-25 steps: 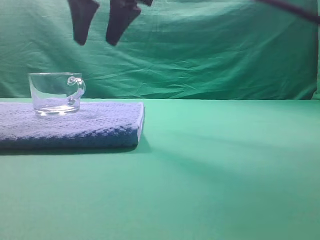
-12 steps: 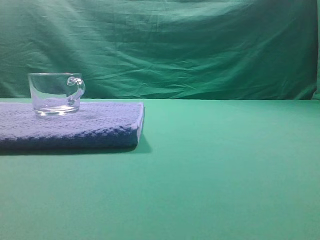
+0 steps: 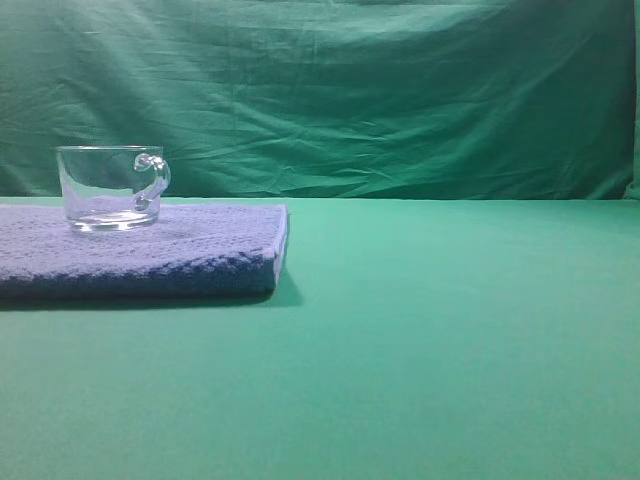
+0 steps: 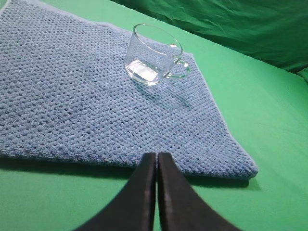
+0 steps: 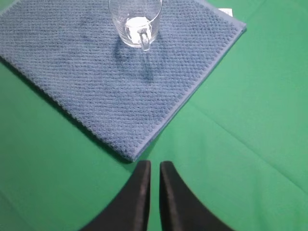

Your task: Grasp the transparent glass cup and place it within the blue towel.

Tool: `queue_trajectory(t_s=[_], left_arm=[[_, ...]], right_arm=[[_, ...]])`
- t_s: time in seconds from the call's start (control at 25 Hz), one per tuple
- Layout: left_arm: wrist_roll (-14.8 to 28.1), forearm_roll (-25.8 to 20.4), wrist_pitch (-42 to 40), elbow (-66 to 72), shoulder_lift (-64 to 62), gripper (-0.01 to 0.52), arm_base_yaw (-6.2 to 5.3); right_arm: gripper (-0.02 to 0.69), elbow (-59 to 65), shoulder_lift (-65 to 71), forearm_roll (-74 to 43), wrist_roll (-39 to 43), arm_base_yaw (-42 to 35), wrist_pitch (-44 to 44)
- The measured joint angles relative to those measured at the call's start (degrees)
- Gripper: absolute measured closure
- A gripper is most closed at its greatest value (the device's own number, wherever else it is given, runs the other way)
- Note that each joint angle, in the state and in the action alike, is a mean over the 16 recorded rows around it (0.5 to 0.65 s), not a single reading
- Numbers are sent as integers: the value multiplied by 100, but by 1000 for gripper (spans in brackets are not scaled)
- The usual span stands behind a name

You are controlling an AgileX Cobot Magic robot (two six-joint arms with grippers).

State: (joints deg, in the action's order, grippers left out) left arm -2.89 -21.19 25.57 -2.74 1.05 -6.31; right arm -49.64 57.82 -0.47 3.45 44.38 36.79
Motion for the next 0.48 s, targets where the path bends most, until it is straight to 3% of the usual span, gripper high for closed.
queue_trajectory(t_s=[0.24, 0.48], left_arm=[[0, 0, 0, 0, 0, 514, 0], [0, 0, 0, 0, 0, 514, 0]], right_arm=[[604, 1183, -1029, 109, 38, 0, -702], [604, 1701, -1805, 101, 41, 0, -811]])
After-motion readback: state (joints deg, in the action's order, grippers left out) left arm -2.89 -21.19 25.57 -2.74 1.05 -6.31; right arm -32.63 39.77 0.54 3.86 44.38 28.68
